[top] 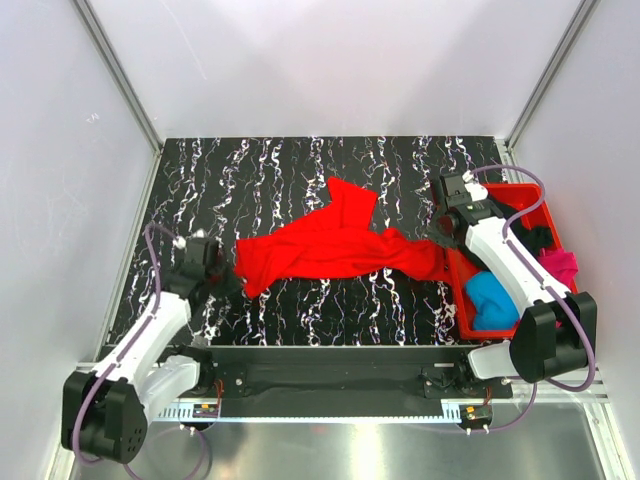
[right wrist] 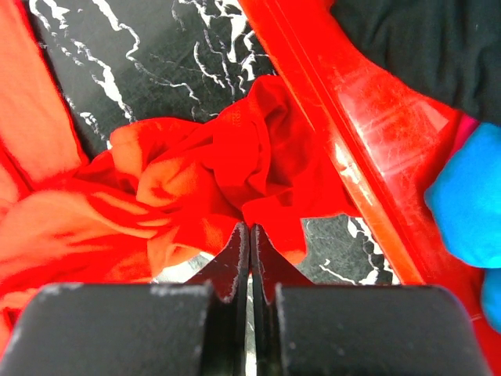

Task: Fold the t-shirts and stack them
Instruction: Flatten the tshirt out

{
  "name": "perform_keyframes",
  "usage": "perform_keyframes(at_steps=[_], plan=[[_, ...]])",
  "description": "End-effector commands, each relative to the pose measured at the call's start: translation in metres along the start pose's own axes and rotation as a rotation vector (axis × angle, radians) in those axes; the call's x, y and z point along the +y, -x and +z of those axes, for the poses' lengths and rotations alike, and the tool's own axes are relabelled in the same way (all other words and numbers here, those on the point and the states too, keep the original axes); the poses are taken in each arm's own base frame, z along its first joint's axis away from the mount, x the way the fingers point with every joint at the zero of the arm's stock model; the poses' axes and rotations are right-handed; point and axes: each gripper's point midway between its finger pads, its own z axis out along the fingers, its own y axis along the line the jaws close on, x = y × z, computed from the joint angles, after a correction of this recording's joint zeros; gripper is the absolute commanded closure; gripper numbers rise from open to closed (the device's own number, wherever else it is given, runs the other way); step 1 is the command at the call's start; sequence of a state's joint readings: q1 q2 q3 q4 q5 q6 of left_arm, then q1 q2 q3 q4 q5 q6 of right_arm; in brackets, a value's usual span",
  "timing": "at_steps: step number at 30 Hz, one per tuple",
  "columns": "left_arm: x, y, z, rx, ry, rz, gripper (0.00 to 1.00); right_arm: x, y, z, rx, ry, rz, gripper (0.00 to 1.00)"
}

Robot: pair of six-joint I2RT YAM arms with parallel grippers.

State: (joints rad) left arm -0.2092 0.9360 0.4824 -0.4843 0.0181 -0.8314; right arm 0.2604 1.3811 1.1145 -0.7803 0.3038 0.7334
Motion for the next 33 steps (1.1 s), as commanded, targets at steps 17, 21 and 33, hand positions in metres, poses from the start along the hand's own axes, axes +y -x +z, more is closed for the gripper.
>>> perform_keyframes(at_steps=[17, 21, 33], plan=[[-0.13, 0.239, -0.408, -1.132, -0.182, 0.388, 1.0, 0.089, 0.165, -0.352, -0.63, 0.904, -0.073, 1.0], [-0.126, 0.223, -0.49, -1.271, -0.337, 0.328, 1.0, 0.058, 0.155, -0.422, -0.755, 1.043, -0.033, 1.0], [-0.175, 0.226, -0.498, -1.197, -0.478, 0.435, 1.0, 0.024, 0.169, -0.444, -0.851, 0.933, 0.017, 1.0]])
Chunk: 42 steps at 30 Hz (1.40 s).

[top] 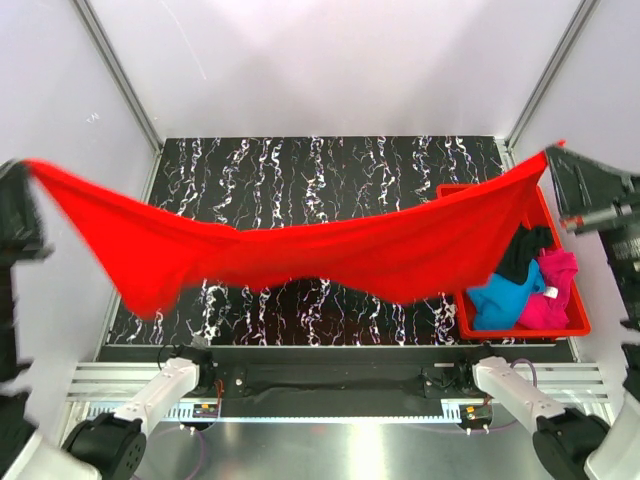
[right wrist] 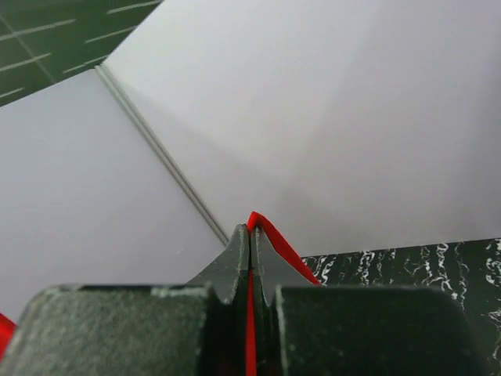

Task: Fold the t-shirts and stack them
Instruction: Flatten the tshirt out

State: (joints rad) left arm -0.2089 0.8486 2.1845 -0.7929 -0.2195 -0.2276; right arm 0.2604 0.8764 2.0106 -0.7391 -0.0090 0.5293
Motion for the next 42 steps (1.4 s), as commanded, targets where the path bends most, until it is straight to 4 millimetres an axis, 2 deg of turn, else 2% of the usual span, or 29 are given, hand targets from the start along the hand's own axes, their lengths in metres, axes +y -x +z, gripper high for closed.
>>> perform_keyframes(at_steps=[1, 7, 8, 9, 10, 11, 13, 14, 15, 16, 17, 18, 19, 24, 25, 26, 27, 28, 29, 30, 33, 34, 35, 36, 37, 39, 40, 41, 42], plan=[[0.002, -0.083, 0.064, 0.214, 0.022, 0.077, 1.0, -0.048, -0.041, 0.06, 0.114, -0.164, -0.073, 1.0], [0.02, -0.131, 0.132, 0.268, 0.108, 0.241, 1.0, -0.08, -0.093, 0.146, 0.175, -0.164, -0.108, 1.0], [0.023, -0.13, 0.143, 0.25, 0.132, 0.261, 1.0, -0.094, -0.113, 0.171, 0.213, -0.181, -0.119, 1.0], [0.023, -0.129, 0.154, 0.238, 0.136, 0.288, 1.0, -0.089, -0.107, 0.187, 0.18, -0.151, -0.13, 1.0], [0.025, -0.151, 0.175, 0.265, 0.148, 0.297, 1.0, -0.093, -0.111, 0.201, 0.176, -0.152, -0.151, 1.0], [0.029, -0.161, 0.189, 0.27, 0.162, 0.328, 1.0, -0.112, -0.135, 0.228, 0.212, -0.178, -0.155, 1.0], [0.034, -0.166, 0.218, 0.215, 0.195, 0.354, 1.0, -0.107, -0.117, 0.258, 0.141, -0.137, -0.176, 1.0], [0.04, -0.198, 0.247, 0.231, 0.204, 0.364, 1.0, -0.131, -0.142, 0.285, 0.174, -0.165, -0.181, 1.0], [0.042, -0.207, 0.26, 0.224, 0.208, 0.354, 1.0, -0.124, -0.113, 0.298, 0.087, -0.135, -0.19, 1.0], [0.039, -0.202, 0.276, 0.185, 0.201, 0.34, 1.0, -0.127, -0.111, 0.31, 0.068, -0.124, -0.187, 1.0], [0.045, -0.228, 0.301, 0.194, 0.191, 0.346, 1.0, -0.154, -0.135, 0.334, 0.09, -0.151, -0.182, 1.0], [0.049, -0.234, 0.314, 0.181, 0.192, 0.344, 1.0, -0.135, -0.103, 0.339, 0.008, -0.088, -0.185, 1.0], [0.054, -0.227, 0.322, 0.146, 0.202, 0.338, 1.0, -0.163, -0.116, 0.356, 0.012, -0.115, -0.181, 1.0], [0.06, -0.173, 0.323, -0.035, 0.216, 0.313, 1.0, -0.159, -0.066, 0.355, -0.129, -0.029, -0.151, 1.0], [0.058, -0.165, 0.318, -0.052, 0.21, 0.318, 1.0, -0.168, -0.08, 0.359, -0.103, -0.015, -0.138, 1.0], [0.055, -0.158, 0.314, -0.066, 0.202, 0.317, 1.0, -0.154, -0.065, 0.348, -0.12, 0.011, -0.142, 1.0], [0.054, -0.164, 0.313, -0.056, 0.182, 0.317, 1.0, -0.15, -0.066, 0.344, -0.109, 0.028, -0.145, 1.0], [0.046, -0.143, 0.301, -0.088, 0.166, 0.312, 1.0, -0.154, -0.08, 0.343, -0.063, 0.035, -0.144, 1.0], [0.041, -0.141, 0.297, -0.096, 0.139, 0.312, 1.0, -0.144, -0.072, 0.333, -0.064, 0.049, -0.152, 1.0], [0.046, -0.162, 0.294, -0.051, 0.134, 0.323, 1.0, -0.159, -0.094, 0.332, -0.011, 0.027, -0.146, 1.0], [0.045, -0.158, 0.269, -0.06, 0.114, 0.324, 1.0, -0.157, -0.103, 0.304, 0.027, 0.01, -0.156, 1.0], [0.059, -0.203, 0.263, 0.033, 0.127, 0.342, 1.0, -0.185, -0.14, 0.296, 0.092, -0.037, -0.139, 1.0], [0.057, -0.184, 0.245, -0.012, 0.132, 0.336, 1.0, -0.177, -0.136, 0.279, 0.089, -0.035, -0.138, 1.0], [0.064, -0.197, 0.235, 0.011, 0.144, 0.336, 1.0, -0.207, -0.177, 0.264, 0.174, -0.096, -0.116, 1.0], [0.077, -0.234, 0.218, 0.087, 0.157, 0.343, 1.0, -0.198, -0.176, 0.248, 0.178, -0.083, -0.109, 1.0], [0.075, -0.224, 0.186, 0.055, 0.147, 0.316, 1.0, -0.225, -0.223, 0.217, 0.284, -0.143, -0.074, 1.0], [0.076, -0.231, 0.176, 0.069, 0.14, 0.296, 1.0, -0.228, -0.231, 0.206, 0.305, -0.156, -0.069, 1.0], [0.086, -0.267, 0.162, 0.157, 0.147, 0.292, 1.0, -0.225, -0.229, 0.192, 0.303, -0.167, -0.07, 1.0], [0.083, -0.265, 0.148, 0.163, 0.135, 0.261, 1.0, -0.24, -0.252, 0.175, 0.355, -0.21, -0.057, 1.0]])
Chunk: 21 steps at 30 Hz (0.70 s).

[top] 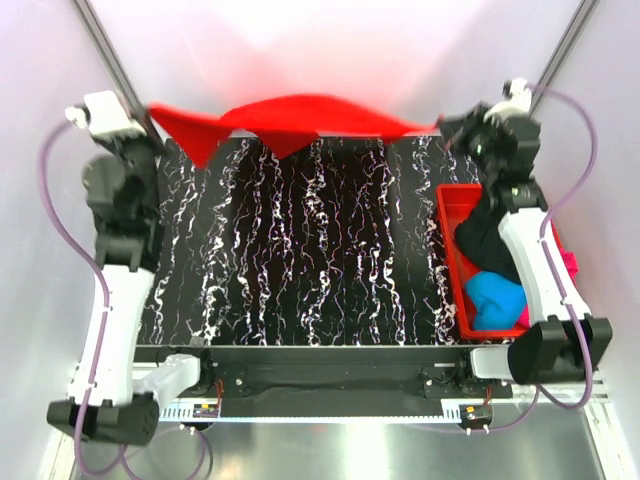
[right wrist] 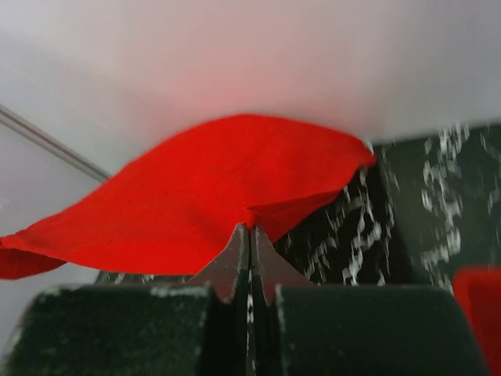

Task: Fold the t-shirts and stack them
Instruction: Flatten the tshirt out

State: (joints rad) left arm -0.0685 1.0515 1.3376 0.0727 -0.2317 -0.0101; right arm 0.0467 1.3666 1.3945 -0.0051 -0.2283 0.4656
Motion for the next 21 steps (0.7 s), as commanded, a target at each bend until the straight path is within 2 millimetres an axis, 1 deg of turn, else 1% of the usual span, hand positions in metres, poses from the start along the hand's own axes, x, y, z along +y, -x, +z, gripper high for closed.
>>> perform_keyframes(at_steps=[1, 2, 3, 4, 5, 6, 7, 8, 9, 10, 11, 12, 13, 14, 15, 16, 17, 18, 19, 20, 21], plan=[[-0.006, -0.038, -0.02, 0.059, -0.049, -0.063, 1.0, -0.015, -0.038, -0.027, 0.074, -0.04, 0.014, 1.0], [-0.009, -0.071, -0.032, 0.149, -0.067, -0.063, 1.0, -0.022, -0.05, -0.033, 0.104, -0.066, 0.02, 1.0], [-0.008, -0.075, -0.046, 0.16, -0.076, -0.087, 1.0, -0.036, -0.075, -0.041, 0.17, -0.114, 0.039, 1.0], [-0.008, -0.082, -0.056, 0.178, -0.081, -0.101, 1.0, -0.04, -0.085, -0.048, 0.197, -0.128, 0.048, 1.0], [-0.007, -0.092, -0.067, 0.208, -0.084, -0.104, 1.0, -0.039, -0.089, -0.058, 0.208, -0.135, 0.054, 1.0], [-0.003, -0.101, -0.082, 0.225, -0.081, -0.11, 1.0, -0.045, -0.111, -0.07, 0.283, -0.164, 0.08, 1.0], [-0.001, -0.104, -0.089, 0.239, -0.076, -0.099, 1.0, -0.044, -0.116, -0.081, 0.307, -0.172, 0.084, 1.0], [0.004, -0.115, -0.099, 0.282, -0.059, -0.084, 1.0, -0.046, -0.124, -0.089, 0.336, -0.186, 0.088, 1.0], [0.011, -0.117, -0.105, 0.29, -0.031, -0.073, 1.0, -0.06, -0.143, -0.104, 0.4, -0.26, 0.106, 1.0], [0.014, -0.109, -0.115, 0.267, -0.03, -0.069, 1.0, -0.063, -0.147, -0.114, 0.415, -0.292, 0.107, 1.0], [0.016, -0.111, -0.123, 0.282, -0.031, -0.059, 1.0, -0.069, -0.154, -0.124, 0.441, -0.332, 0.117, 1.0], [0.017, -0.11, -0.129, 0.282, -0.035, -0.058, 1.0, -0.078, -0.172, -0.14, 0.502, -0.393, 0.141, 1.0], [0.018, -0.106, -0.138, 0.271, -0.045, -0.059, 1.0, -0.079, -0.177, -0.148, 0.518, -0.41, 0.158, 1.0], [0.016, -0.112, -0.146, 0.306, -0.069, -0.05, 1.0, -0.08, -0.184, -0.156, 0.541, -0.43, 0.176, 1.0], [0.015, -0.118, -0.152, 0.328, -0.083, -0.041, 1.0, -0.082, -0.197, -0.167, 0.585, -0.454, 0.208, 1.0], [0.012, -0.12, -0.159, 0.343, -0.106, -0.044, 1.0, -0.081, -0.199, -0.172, 0.591, -0.459, 0.221, 1.0], [0.003, -0.125, -0.169, 0.369, -0.16, -0.05, 1.0, -0.08, -0.202, -0.177, 0.599, -0.471, 0.238, 1.0], [-0.003, -0.129, -0.174, 0.38, -0.202, -0.05, 1.0, -0.081, -0.209, -0.183, 0.622, -0.484, 0.261, 1.0], [-0.011, -0.134, -0.18, 0.4, -0.244, -0.051, 1.0, -0.079, -0.208, -0.187, 0.621, -0.485, 0.265, 1.0], [-0.024, -0.141, -0.192, 0.444, -0.334, -0.05, 1.0, -0.08, -0.209, -0.191, 0.627, -0.498, 0.268, 1.0], [-0.026, -0.146, -0.198, 0.468, -0.353, -0.054, 1.0, -0.081, -0.21, -0.196, 0.637, -0.52, 0.267, 1.0]])
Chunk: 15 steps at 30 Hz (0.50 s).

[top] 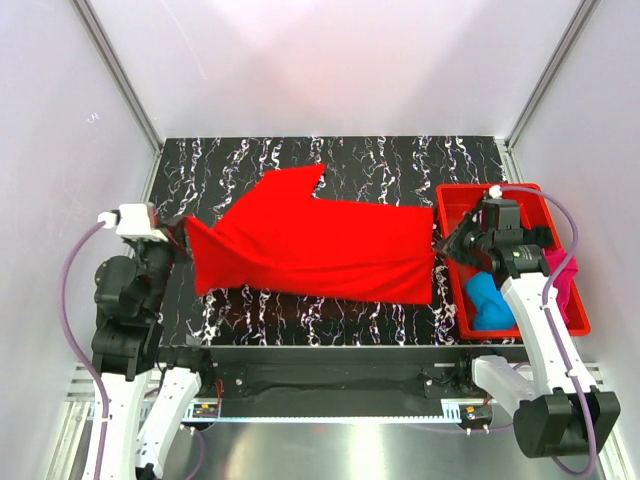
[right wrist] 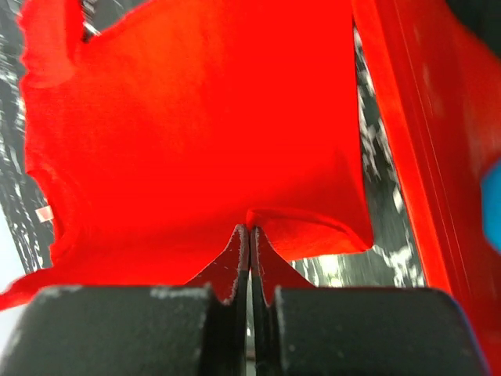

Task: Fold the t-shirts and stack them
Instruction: Flatten the tshirt out

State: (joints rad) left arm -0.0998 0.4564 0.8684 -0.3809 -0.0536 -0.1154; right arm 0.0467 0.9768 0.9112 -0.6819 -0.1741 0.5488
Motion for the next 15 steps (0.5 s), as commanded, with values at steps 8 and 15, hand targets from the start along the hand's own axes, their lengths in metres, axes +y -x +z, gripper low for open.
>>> perform_keyframes(at_steps=[8, 15], plan=[[-0.039, -0.076, -0.029, 0.244, -0.237, -0.047, 1.0, -0.019, -0.028, -0.023, 0.057, -0.082, 0.066, 1.0], [-0.016, -0.074, -0.007, 0.233, -0.083, -0.064, 1.0, -0.011, -0.024, -0.004, 0.03, -0.02, 0.1, 1.0]])
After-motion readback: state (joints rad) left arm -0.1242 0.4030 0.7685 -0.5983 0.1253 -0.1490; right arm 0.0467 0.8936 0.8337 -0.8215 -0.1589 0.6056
